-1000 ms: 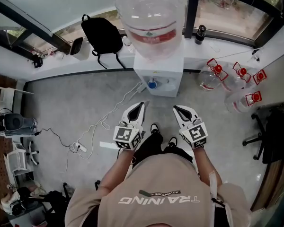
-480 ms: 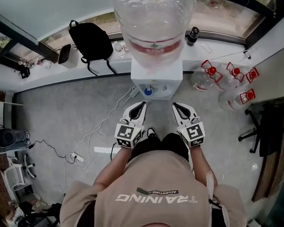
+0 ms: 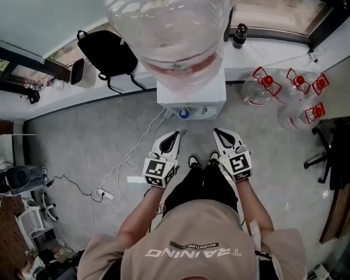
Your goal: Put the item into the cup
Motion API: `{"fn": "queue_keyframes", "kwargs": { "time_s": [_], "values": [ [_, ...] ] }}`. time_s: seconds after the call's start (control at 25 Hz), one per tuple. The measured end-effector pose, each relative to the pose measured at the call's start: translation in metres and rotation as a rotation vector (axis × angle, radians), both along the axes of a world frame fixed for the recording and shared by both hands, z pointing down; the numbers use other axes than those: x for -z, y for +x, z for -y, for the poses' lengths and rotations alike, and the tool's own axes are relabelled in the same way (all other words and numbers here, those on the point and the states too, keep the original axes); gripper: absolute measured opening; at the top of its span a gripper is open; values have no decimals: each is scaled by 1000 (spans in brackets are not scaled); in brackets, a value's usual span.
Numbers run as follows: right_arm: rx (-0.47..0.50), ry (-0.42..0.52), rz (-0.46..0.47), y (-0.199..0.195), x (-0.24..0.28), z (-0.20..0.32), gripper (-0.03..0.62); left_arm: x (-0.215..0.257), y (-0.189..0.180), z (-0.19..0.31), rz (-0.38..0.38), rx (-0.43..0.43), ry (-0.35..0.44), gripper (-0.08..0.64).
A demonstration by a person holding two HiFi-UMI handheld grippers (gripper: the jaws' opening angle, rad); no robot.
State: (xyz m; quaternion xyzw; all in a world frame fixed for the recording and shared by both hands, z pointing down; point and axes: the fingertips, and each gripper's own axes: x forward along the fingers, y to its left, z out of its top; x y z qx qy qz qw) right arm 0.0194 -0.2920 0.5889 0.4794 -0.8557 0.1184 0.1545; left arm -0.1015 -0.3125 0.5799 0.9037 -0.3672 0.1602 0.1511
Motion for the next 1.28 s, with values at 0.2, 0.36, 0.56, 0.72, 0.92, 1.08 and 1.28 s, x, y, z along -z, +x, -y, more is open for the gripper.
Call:
{"fn": "queue_keyframes", "kwargs": {
  "time_s": [0.2,0.36,0.56,0.72,0.92,1.08,1.28],
  "values": [
    [8,-37,24,-5,-37,6,11,-34,14,5,0,-5,-41,6],
    [21,-105,48,-9,-84,6,11,-65,20,18,-8,18,-65,6],
    [28,-145,47,-7,-145,7,11,-112,25,33,11,24,-90,6],
    [40,-161,23,-7,-191,9,11,-150,21,43,27,38,-119,6],
    [43,-210,8,-9,-246,15,11,-202,13,52,55,62,-159,6],
    [58,-213,16,-18,-271,22,11,-238,6,58,74,62,-179,6],
    [70,-207,17,-31,-294,32,11,-274,3,74,95,51,-178,6]
  ]
}}
